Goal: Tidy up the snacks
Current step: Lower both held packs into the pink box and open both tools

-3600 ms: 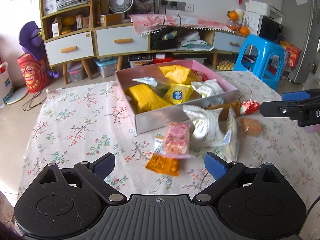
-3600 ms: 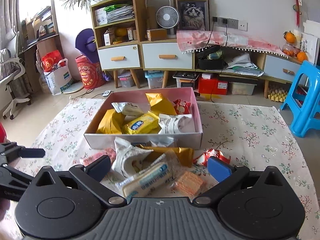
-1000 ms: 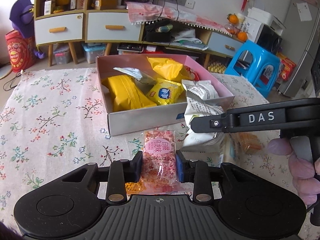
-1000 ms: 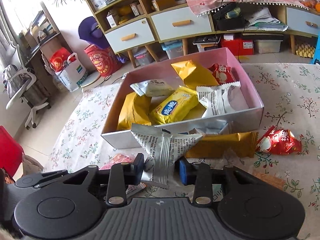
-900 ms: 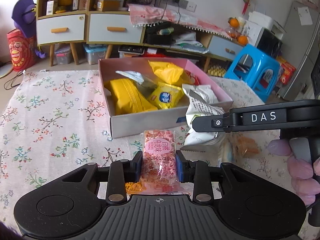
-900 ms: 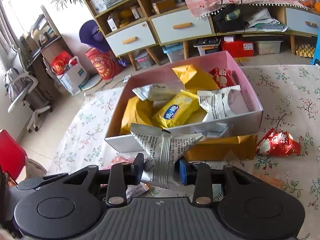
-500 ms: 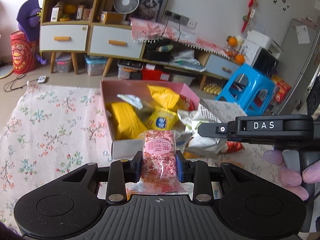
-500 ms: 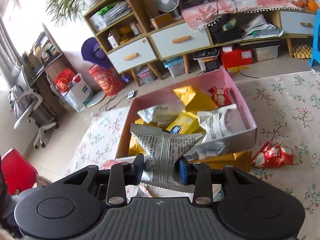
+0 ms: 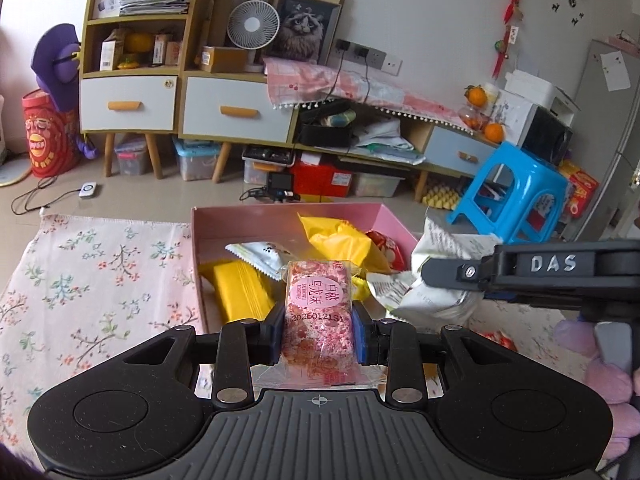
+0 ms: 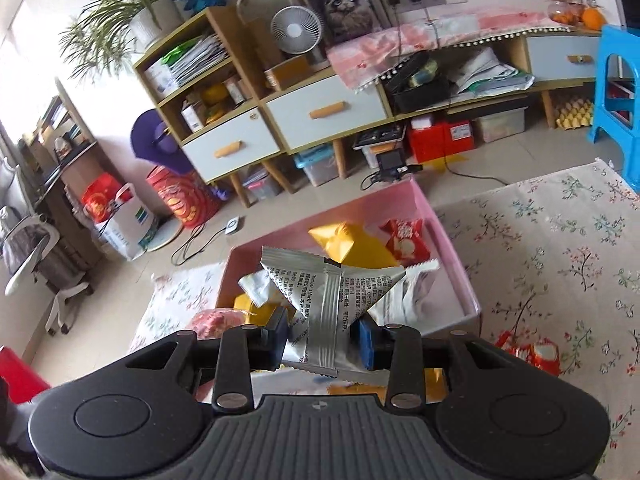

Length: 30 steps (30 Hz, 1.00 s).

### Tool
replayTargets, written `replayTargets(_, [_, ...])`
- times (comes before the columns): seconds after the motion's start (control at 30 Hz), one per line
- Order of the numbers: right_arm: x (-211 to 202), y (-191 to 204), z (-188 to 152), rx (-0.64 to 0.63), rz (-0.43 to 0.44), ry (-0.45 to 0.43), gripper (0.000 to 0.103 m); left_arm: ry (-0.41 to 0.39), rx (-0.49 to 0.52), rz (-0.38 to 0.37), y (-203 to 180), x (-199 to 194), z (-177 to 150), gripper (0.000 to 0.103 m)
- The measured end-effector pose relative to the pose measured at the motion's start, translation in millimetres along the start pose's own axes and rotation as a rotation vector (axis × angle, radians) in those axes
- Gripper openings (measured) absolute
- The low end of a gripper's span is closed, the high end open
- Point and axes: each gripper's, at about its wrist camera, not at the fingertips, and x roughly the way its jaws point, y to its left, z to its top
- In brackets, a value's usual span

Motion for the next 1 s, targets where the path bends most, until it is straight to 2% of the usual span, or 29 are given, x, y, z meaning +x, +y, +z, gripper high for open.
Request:
replayTargets(0.1, [6, -3, 5, -0.002, -0.011, -0.020, 0.024, 0.006, -0.019, 0.016, 2, 13, -2, 0.030])
replayTargets(0.33, [31, -10, 2, -0.002, -0.045, 0.012, 0.024, 0.004, -0.036, 0.054, 10, 29, -7, 0.030])
replayTargets(0.47, [34, -6, 2, 0.002, -0.023, 0.009, 0.023, -0.001, -0.041, 0.066, 14, 33, -9, 0.030])
replayTargets(0.63, [36, -1, -1, 0.005, -0.020, 0.012, 0.027, -0.014, -0.030, 0.085, 13, 35, -10, 0.033])
replayTargets(0.7, [35, -1, -2, 0.004, -0.027, 0.014, 0.032, -0.005, -0.027, 0.082, 13, 35, -11, 0.043])
replayTargets(0.73, [34, -2, -2, 0.006, -0.029, 0.013, 0.034, -0.004, -0.027, 0.083, 13, 34, -12, 0.050])
replayTargets(0.77, [32, -2, -2, 0.011, -0.031, 0.009, 0.040, -0.006, -0.026, 0.085, 13, 33, -12, 0.055])
replayTargets(0.87, [28, -5, 0, 0.027, -0.037, -0.002, 0.051, -0.003, -0.024, 0.079, 13, 31, -12, 0.067])
replayTargets(1.0, [25, -8, 3, 0.035, -0.032, -0.011, 0.063, 0.004, -0.020, 0.068, 14, 27, -12, 0.076])
